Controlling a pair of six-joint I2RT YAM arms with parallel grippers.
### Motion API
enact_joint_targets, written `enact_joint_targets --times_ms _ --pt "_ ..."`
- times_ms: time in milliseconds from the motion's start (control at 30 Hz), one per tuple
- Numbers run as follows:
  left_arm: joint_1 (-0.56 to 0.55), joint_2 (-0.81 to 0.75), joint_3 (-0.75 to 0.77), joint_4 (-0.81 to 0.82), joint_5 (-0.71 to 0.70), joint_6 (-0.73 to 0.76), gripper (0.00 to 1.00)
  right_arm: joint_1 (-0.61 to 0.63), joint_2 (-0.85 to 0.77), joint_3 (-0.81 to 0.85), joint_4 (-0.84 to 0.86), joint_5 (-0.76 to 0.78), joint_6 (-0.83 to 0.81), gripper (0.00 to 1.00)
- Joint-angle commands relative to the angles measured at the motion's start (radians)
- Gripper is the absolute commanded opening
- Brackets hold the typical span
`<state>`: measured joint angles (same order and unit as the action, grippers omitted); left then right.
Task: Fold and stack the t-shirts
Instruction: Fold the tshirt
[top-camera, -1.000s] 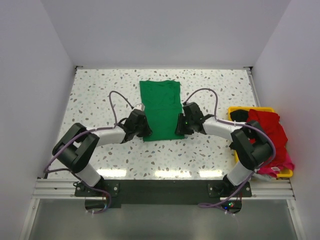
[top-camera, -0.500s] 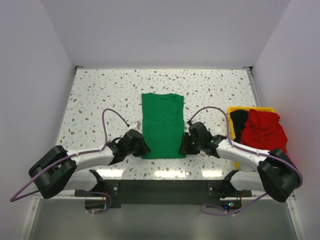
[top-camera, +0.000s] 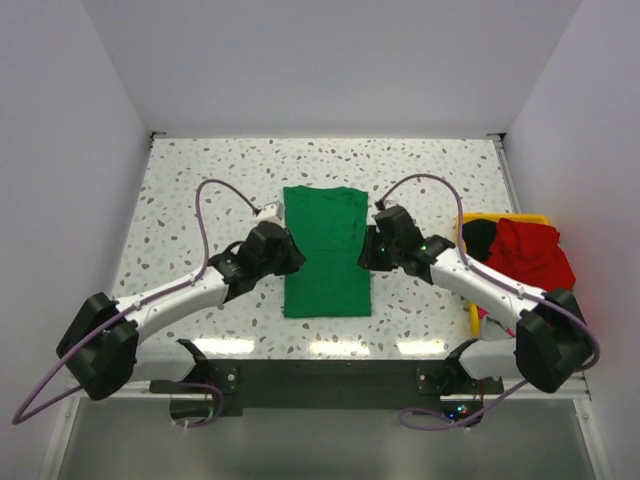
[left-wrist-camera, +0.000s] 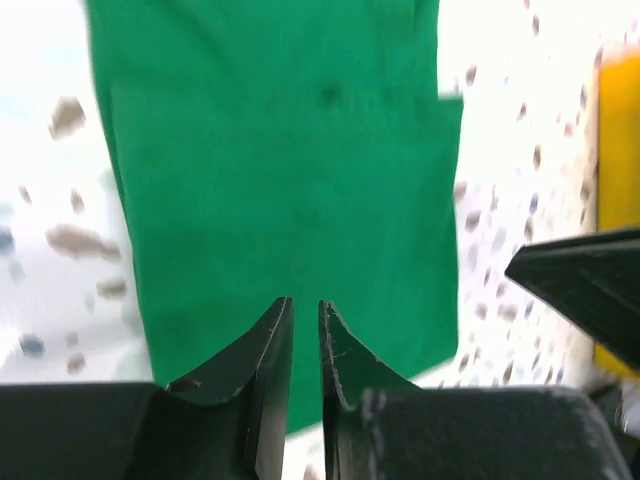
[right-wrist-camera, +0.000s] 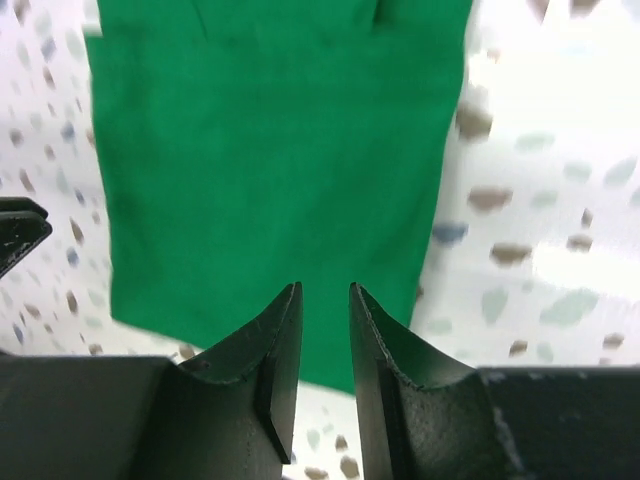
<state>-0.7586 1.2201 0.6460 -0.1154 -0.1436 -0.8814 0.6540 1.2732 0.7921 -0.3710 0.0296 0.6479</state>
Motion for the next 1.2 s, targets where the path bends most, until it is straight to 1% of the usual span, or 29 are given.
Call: enact_joint_targets --times_ms 0,67,100,167,200,267,367,400,467,533,700,833,967,1000,1067,1100,1133,1167 --pt "0.085 0.108 0.109 -0.003 -0.022 0.134 0.2 -0.066 0.103 0.131 0.033 0.062 -0.071 0.29" --pt "0.134 0.154 0.151 0.02 -0.014 0.17 0.2 -0.111 0.19 0.206 0.032 0.032 -0.09 0.27" --pt "0.148 0.206 0.182 0.022 -0.011 0.182 0.2 -0.122 0.222 0.225 0.032 0.032 -0.097 0.27" --pt "0.171 0.257 0.205 0.034 -0.03 0.214 0.2 -0.149 0.268 0.268 0.046 0.021 -0.099 0.27" --pt "0.18 0.312 0.219 0.043 -0.028 0.22 0.19 -0.152 0.317 0.28 0.05 0.018 -0.102 0.27" --pt "0.2 0.387 0.222 0.083 -0.021 0.232 0.18 -0.155 0.366 0.314 0.05 0.02 -0.108 0.26" --pt "0.217 0.465 0.213 0.1 -0.011 0.233 0.15 -0.16 0.44 0.322 0.063 0.024 -0.108 0.26" --pt "0.22 0.478 0.198 0.132 -0.013 0.231 0.15 -0.162 0.455 0.322 0.064 0.029 -0.109 0.26" --pt "0.223 0.501 0.181 0.143 -0.013 0.222 0.14 -0.174 0.501 0.32 0.066 0.033 -0.108 0.26" --pt "0.223 0.501 0.15 0.151 -0.011 0.211 0.14 -0.191 0.529 0.315 0.061 0.035 -0.106 0.25" --pt "0.225 0.46 0.098 0.158 -0.008 0.2 0.14 -0.202 0.525 0.312 0.053 0.014 -0.103 0.25" --pt "0.225 0.43 0.098 0.142 -0.002 0.202 0.14 -0.203 0.488 0.334 0.027 -0.028 -0.108 0.25" --pt "0.225 0.362 0.125 0.117 0.006 0.209 0.15 -0.203 0.399 0.354 -0.009 -0.06 -0.113 0.27" --pt "0.225 0.343 0.13 0.085 0.004 0.213 0.16 -0.203 0.381 0.354 -0.017 -0.062 -0.117 0.28" --pt "0.225 0.279 0.138 0.054 0.004 0.216 0.21 -0.203 0.336 0.339 -0.046 -0.071 -0.116 0.3" --pt "0.225 0.257 0.135 0.046 0.004 0.216 0.23 -0.203 0.289 0.325 -0.049 -0.083 -0.116 0.32" --pt "0.226 0.236 0.129 0.028 0.006 0.216 0.26 -0.205 0.263 0.306 -0.058 -0.091 -0.114 0.34" --pt "0.225 0.19 0.104 0.022 0.007 0.214 0.29 -0.203 0.24 0.262 -0.065 -0.1 -0.111 0.4"
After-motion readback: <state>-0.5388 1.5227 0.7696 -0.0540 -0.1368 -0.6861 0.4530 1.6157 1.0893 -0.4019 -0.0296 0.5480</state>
